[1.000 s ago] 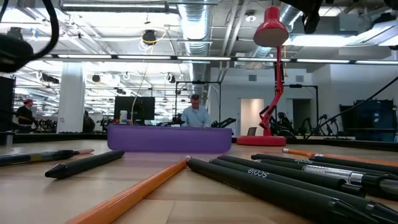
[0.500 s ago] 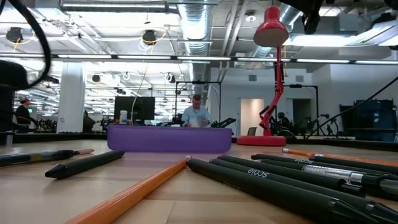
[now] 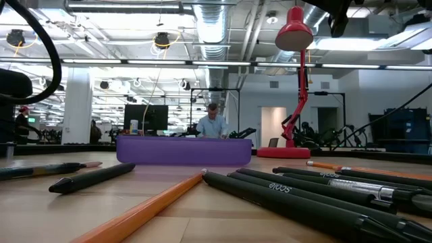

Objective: Pick & place school supplies into a supply box
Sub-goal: Put the orange pencil into the purple supply box

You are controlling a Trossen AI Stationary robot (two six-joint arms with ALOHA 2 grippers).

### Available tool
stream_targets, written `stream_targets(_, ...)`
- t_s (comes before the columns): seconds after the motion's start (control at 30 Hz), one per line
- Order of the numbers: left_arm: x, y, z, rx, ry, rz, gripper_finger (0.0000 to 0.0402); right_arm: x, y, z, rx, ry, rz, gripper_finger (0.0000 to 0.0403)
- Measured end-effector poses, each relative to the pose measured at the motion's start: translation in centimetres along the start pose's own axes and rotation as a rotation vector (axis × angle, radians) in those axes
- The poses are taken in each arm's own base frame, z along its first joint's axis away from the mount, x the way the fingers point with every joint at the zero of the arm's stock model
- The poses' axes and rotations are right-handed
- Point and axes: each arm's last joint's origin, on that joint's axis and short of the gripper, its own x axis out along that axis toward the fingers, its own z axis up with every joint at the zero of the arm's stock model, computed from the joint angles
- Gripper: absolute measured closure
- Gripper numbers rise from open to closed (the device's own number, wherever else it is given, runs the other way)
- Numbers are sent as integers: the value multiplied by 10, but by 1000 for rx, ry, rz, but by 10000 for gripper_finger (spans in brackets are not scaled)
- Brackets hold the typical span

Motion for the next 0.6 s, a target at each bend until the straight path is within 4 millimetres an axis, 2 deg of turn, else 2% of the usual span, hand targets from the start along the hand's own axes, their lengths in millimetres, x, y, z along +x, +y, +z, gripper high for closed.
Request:
stream_targets(0.17,6,8,-4,-81,30,-40,311,0,-1,-1,-5,11,-6,262)
stream_targets(0.4,7,12,-4,-100,35,-46,387,0,-1,-2,-7,14,-8,262)
stream_targets(0.6,8,21,1,-154,62,-112,396,0,-3,-3,-17,33,-28,262)
